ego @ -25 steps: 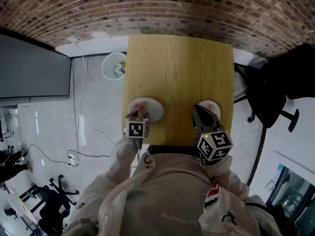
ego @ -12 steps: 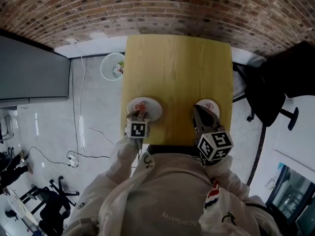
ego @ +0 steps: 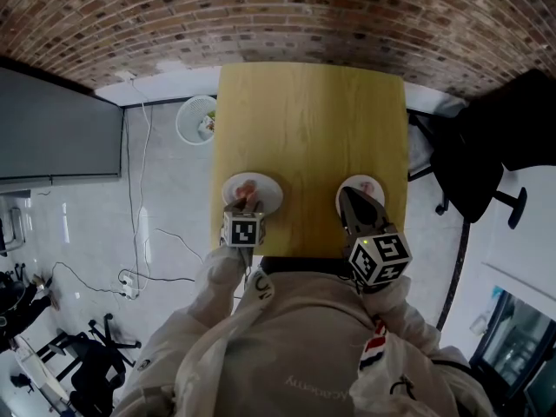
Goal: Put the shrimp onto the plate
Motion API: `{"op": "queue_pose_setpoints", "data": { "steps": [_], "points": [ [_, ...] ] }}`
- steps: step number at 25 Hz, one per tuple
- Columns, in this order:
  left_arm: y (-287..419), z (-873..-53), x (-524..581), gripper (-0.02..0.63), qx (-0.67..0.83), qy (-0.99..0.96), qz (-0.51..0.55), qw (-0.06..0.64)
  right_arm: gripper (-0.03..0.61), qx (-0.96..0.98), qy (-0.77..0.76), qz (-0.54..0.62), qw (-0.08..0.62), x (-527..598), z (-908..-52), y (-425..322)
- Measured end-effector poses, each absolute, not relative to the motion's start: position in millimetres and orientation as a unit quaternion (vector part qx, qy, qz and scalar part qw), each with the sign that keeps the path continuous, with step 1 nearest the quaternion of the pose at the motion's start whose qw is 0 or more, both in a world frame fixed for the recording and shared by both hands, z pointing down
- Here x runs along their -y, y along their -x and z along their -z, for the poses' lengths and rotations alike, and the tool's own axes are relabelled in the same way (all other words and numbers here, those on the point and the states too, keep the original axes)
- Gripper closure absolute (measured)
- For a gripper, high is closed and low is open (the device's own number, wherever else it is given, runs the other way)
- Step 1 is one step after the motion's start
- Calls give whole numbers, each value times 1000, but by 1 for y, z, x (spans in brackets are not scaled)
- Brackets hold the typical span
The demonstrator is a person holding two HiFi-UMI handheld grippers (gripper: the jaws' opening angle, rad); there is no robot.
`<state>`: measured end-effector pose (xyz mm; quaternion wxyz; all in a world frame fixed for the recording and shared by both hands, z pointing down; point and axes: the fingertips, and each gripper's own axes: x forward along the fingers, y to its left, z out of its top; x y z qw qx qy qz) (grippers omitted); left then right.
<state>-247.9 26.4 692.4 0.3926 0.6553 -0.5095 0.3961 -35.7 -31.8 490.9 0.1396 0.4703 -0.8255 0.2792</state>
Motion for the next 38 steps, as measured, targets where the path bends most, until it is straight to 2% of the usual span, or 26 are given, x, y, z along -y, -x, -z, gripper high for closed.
{"op": "queue_pose_setpoints", "data": {
  "steps": [26,38],
  "points": [
    [187,-673,-11,456,485,-690,-401,357,554,805,-510,-283,112,19,-482,-26],
    [103,-660,0,456,430,-735,-416,319,554,771,-563,-287,82,1,-476,-98]
  ]
}}
